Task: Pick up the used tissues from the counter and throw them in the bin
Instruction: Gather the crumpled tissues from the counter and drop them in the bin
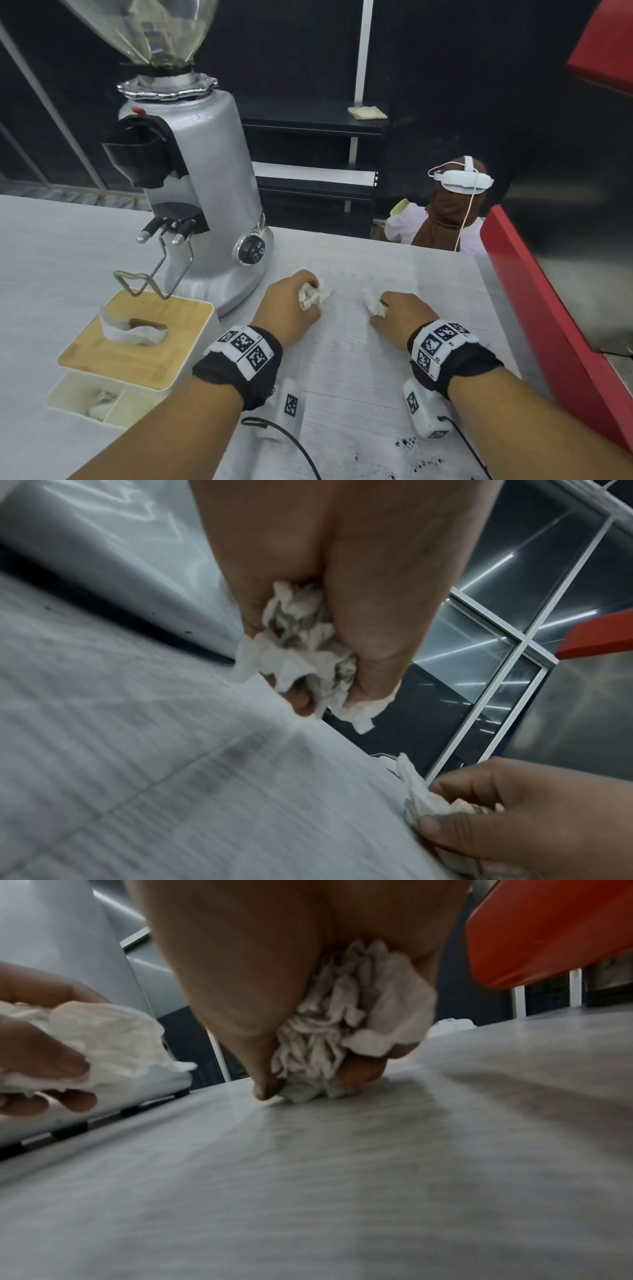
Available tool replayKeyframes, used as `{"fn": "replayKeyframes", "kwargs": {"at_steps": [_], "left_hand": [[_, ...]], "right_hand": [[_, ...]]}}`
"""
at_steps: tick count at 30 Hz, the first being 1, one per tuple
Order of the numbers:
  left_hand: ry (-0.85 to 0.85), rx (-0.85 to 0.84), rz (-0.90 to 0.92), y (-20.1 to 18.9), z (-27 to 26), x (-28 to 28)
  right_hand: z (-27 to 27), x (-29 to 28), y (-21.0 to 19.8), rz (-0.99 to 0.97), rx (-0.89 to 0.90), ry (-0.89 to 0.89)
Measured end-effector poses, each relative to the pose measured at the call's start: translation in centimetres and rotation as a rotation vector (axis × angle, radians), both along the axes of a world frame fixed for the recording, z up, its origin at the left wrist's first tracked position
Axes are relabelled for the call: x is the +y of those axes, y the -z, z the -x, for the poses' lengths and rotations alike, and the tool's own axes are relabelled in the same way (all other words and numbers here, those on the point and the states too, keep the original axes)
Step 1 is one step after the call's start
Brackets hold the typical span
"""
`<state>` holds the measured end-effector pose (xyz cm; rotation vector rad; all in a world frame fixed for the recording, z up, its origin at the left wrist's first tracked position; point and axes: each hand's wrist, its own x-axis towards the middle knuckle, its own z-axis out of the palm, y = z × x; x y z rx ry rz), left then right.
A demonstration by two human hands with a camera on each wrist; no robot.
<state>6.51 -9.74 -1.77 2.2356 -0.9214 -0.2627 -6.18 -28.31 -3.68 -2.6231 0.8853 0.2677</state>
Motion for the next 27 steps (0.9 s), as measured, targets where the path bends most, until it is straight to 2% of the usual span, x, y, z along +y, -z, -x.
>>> {"fn": "replayKeyframes", "kwargs": {"at_steps": [3, 6, 10, 13, 16, 21, 27], "left_hand": [[0.043, -0.04, 0.03, -1.0, 0.8, 0.3], [0.008, 0.047, 0.065, -1.9, 1.6, 1.1], [0.023, 0.062, 0.102, -3.3, 3.2, 2.7], [0.062, 0.115, 0.165, -4.0, 4.8, 3.4], [0.097, 0.14, 0.223, -4.7, 6.7, 3.7], [0.256, 0.15, 0.314, -6.7, 10.5, 3.2], [0.551, 0.17, 0.384, -9.6, 17.6, 1.4]], "right_hand": [[0.7, 0.9, -0.4, -0.075, -0.107, 0.093], [2.2, 2.4, -1.6, -0.073, -0.294, 0.186], [5.0, 4.5, -3.2, -0.093, -0.506, 0.386], [7.7, 6.1, -3.9, -0.187, -0.622, 0.502], [10.9, 8.2, -4.9, -0.277, -0.714, 0.539], [17.2, 11.5, -7.4, -0.104, -0.839, 0.561], [25.7, 14.3, -10.0, 0.141, -0.882, 0.778]]}}
